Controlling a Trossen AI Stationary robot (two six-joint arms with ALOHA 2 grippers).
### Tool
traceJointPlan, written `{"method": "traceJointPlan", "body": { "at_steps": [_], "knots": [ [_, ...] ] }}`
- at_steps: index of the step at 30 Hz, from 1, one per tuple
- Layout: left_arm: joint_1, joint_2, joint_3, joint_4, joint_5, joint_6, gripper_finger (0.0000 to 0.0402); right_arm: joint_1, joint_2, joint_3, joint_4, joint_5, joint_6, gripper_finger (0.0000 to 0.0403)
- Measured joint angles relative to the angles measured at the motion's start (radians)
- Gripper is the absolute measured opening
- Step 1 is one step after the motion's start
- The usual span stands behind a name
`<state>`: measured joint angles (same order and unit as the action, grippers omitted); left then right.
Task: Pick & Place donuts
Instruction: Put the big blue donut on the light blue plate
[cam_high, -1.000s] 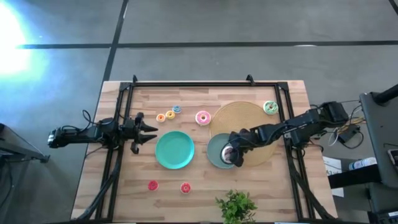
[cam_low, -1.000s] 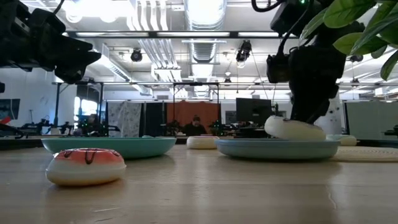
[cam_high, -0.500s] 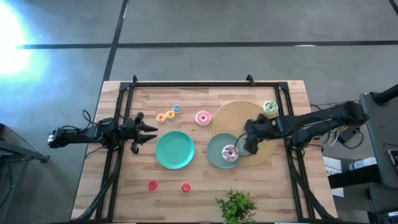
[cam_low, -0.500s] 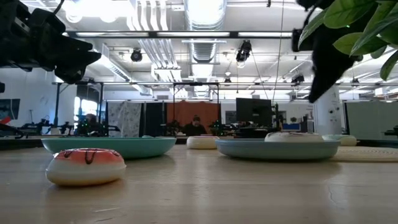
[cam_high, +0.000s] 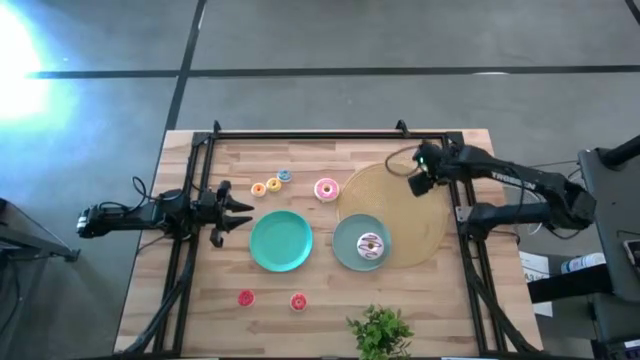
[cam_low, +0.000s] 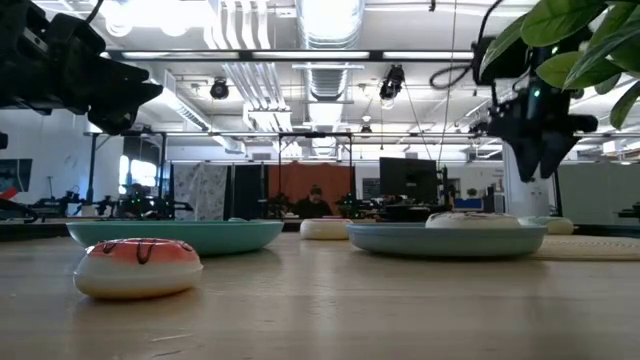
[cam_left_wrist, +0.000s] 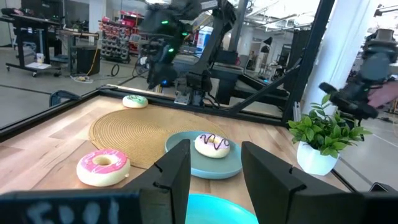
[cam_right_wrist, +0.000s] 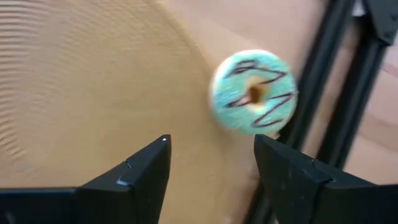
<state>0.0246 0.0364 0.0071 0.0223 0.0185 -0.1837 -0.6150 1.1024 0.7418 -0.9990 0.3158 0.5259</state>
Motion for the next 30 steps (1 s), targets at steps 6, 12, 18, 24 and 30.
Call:
{"method": "traceJointPlan", "body": {
  "at_steps": [6,12,18,24,30],
  "knots": [
    [0.000,0.000,0.000,0.000,0.000,0.000,0.0117,-0.198,0.146,-0.003,0.064,-0.082,-0.129,0.0225],
    [0.000,0.000,0.000,0.000,0.000,0.000,0.0117,-0.250,0.239,-0.003,0.160,-0.117,-0.171,0.0233],
    [0.000,0.000,0.000,0.000,0.000,0.000,0.0117,-0.252,0.324,-0.003,0.189,-0.115,-0.199,0.0227],
    [0.000,0.000,0.000,0.000,0.000,0.000,0.0117,-0.254,0.390,-0.002,0.256,-0.122,-0.263,0.0207],
    [0.000,0.000,0.000,0.000,0.000,0.000,0.0117,-0.254,0.382,0.004,0.276,-0.162,-0.315,0.0116]
  ]
}}
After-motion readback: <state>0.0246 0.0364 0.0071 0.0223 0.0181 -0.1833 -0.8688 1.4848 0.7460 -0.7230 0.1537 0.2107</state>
